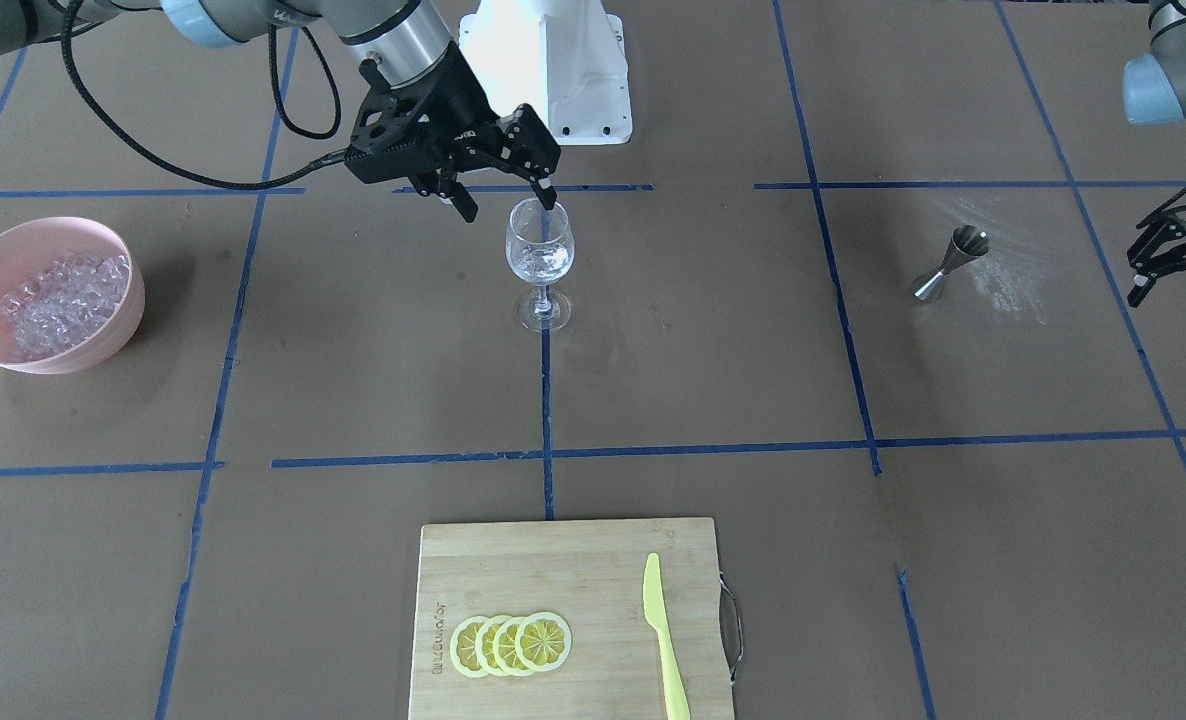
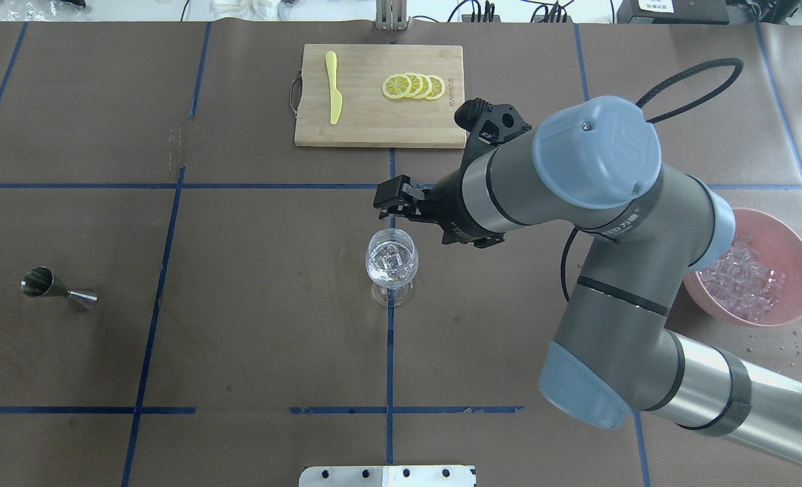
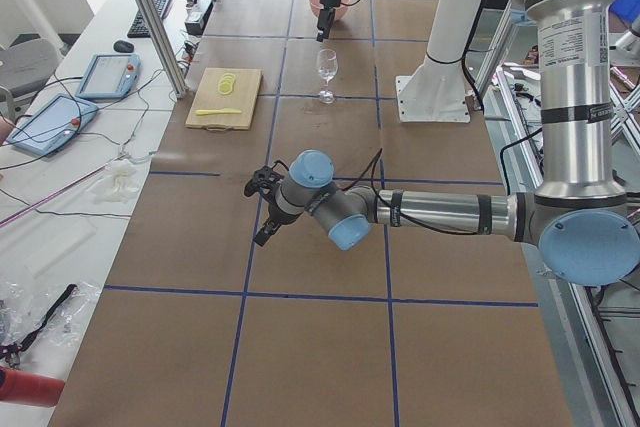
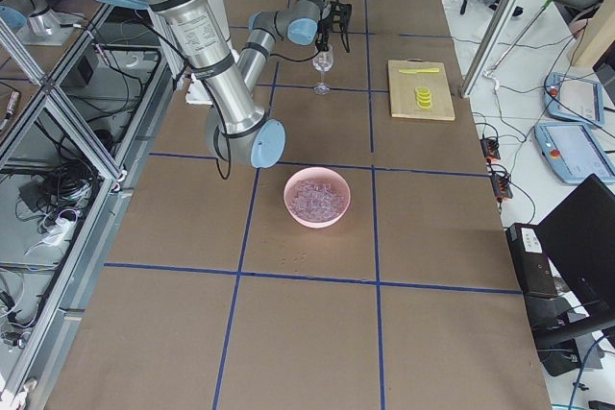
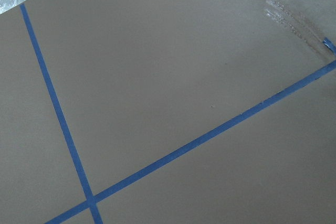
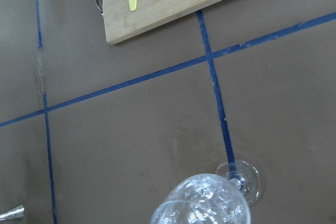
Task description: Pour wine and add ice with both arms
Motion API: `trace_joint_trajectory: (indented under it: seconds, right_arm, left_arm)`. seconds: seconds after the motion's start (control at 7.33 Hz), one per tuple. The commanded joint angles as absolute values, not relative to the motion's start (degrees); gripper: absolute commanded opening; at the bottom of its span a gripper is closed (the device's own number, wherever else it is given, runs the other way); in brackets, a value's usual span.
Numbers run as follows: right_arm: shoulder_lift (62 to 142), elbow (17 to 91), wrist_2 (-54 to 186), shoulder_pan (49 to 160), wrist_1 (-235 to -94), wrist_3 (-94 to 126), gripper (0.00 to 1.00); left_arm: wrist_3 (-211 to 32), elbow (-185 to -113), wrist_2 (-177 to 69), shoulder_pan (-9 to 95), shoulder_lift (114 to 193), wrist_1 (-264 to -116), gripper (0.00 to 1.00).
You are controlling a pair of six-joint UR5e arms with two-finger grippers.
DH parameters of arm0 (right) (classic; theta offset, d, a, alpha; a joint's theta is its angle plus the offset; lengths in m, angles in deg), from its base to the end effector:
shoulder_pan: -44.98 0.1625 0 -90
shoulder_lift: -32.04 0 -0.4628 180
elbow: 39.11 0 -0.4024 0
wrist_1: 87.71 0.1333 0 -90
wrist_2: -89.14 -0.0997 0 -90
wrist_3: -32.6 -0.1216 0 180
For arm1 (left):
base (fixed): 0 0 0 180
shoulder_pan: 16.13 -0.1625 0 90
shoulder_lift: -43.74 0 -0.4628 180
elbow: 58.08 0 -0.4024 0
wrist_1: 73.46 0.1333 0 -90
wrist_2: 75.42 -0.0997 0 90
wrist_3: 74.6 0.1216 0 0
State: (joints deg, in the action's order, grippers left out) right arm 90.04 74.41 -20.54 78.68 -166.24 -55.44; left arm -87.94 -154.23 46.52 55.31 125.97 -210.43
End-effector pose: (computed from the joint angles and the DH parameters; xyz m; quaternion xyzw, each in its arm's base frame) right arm -0.4624 -0.4194 0.1763 0.0308 -0.5613 0.1340 0.8161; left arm 0.0884 -0.4800 0.6340 0.2866 0.3459 0.1464 0.8813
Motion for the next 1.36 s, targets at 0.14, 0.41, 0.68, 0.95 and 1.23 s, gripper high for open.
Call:
trace_joint_trajectory:
  seconds: [0.14, 0.41, 0.68, 0.95, 1.23]
  right_arm:
    - [104.85, 76.38, -35.01, 94.75, -165.84, -35.61, 1.00]
    - [113.83, 73.25, -42.31, 108.37, -166.63, -12.96, 1.00]
    - [116.67, 65.61, -44.45, 116.49, -166.63, 5.17, 1.00]
    - [116.94, 58.14, -44.45, 121.42, -166.63, 16.89, 1.00]
    - [116.51, 52.75, -45.94, 126.26, -168.46, 26.59, 1.00]
  left_arm:
    - [-85.34, -153.88, 46.75, 55.41, 126.36, -208.56, 1.00]
    - [-79.63, -154.67, 47.19, 60.04, 130.54, -195.43, 1.00]
    - [-74.27, -154.76, 54.17, 65.67, 133.99, -181.45, 1.00]
    - [-72.84, -155.02, 61.15, 67.89, 134.09, -174.48, 1.00]
    - [-72.84, -156.34, 60.90, 68.07, 133.92, -172.07, 1.00]
